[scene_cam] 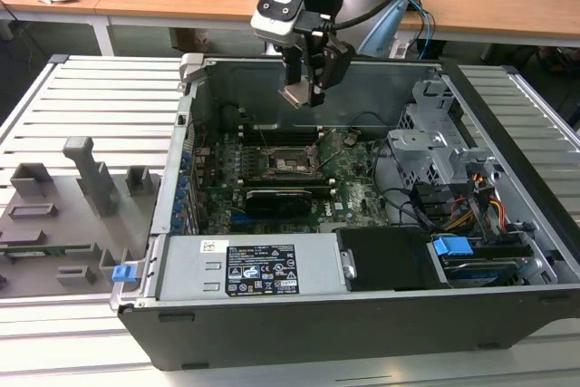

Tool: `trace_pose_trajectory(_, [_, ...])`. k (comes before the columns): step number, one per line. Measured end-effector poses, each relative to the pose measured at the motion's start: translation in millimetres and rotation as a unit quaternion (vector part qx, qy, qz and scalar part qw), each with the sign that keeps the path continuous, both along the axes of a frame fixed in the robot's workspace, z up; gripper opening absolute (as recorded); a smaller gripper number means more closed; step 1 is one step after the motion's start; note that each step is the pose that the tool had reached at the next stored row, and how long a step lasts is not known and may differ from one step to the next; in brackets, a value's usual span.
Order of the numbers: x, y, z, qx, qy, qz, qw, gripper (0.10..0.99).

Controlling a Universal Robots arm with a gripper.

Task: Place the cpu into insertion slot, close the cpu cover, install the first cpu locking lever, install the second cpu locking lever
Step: 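Place the cpu into insertion slot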

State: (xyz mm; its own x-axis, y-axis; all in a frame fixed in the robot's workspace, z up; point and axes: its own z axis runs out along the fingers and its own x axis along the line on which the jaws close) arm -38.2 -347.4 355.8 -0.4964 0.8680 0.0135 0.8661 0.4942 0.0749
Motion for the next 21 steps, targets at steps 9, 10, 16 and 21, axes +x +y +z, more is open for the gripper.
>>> trace_pose_trajectory(9, [0.0, 0.0, -0.3, -0.0002, 0.0000, -0.039, 0.9992, 0.541])
trace_pose_trajectory(10, [0.0, 0.0, -0.3, -0.0002, 0.0000, -0.042, 0.9991, 0.541])
trace_pose_trajectory(16, [0.0, 0.0, -0.6, -0.0009, 0.0000, -0.064, 0.9980, 0.541])
trace_pose_trajectory(21, [0.0, 0.0, -0.8, -0.0014, 0.0000, -0.085, 0.9964, 0.541])
